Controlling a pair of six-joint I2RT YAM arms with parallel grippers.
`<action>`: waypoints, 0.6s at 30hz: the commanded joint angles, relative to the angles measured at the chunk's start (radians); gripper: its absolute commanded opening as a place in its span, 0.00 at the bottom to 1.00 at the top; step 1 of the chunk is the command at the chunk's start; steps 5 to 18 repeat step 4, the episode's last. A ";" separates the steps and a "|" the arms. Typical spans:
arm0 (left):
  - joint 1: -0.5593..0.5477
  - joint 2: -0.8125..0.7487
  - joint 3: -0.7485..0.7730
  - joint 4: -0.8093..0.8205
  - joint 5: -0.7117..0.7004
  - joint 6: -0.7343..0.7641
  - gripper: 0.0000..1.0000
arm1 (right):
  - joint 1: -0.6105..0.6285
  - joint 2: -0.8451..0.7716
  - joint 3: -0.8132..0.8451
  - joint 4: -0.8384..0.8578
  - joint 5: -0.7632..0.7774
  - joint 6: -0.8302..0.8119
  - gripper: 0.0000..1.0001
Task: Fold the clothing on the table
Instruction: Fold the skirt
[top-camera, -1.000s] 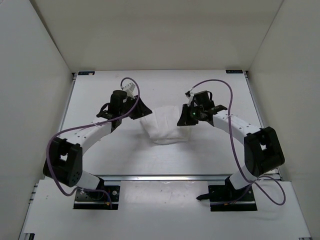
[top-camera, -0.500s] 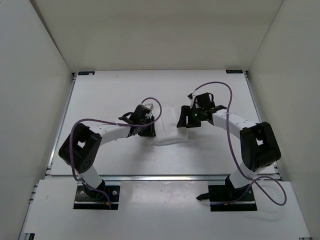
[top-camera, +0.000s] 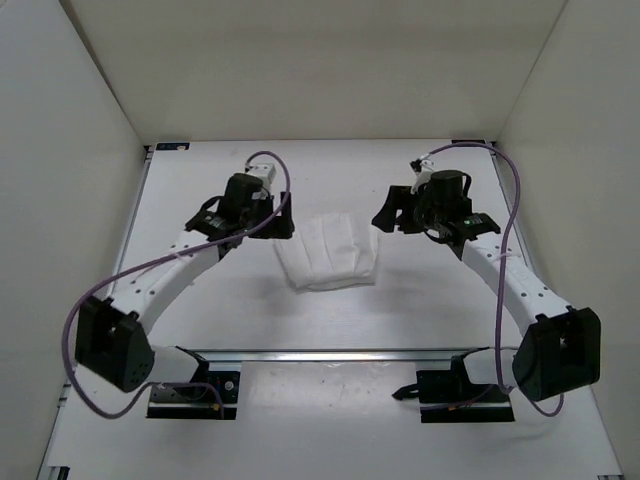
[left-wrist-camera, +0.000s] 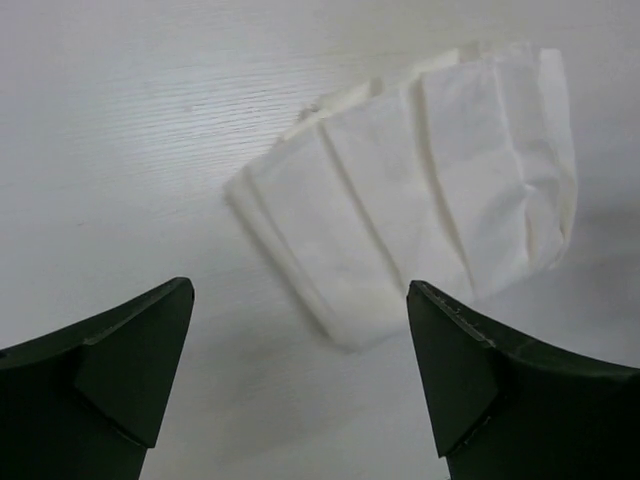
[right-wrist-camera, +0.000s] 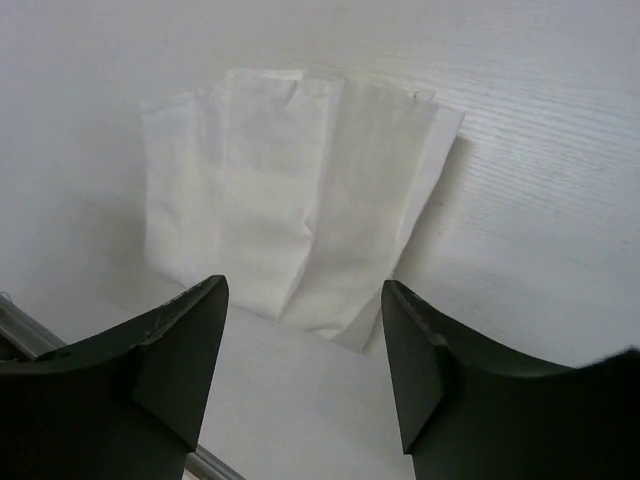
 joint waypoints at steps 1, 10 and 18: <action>0.042 -0.107 -0.057 -0.102 -0.076 0.066 0.98 | -0.020 0.018 -0.057 -0.033 0.012 -0.006 0.58; 0.061 -0.130 -0.063 -0.184 -0.122 0.090 0.98 | -0.011 0.044 -0.081 -0.036 -0.007 0.003 0.59; 0.061 -0.130 -0.063 -0.184 -0.122 0.090 0.98 | -0.011 0.044 -0.081 -0.036 -0.007 0.003 0.59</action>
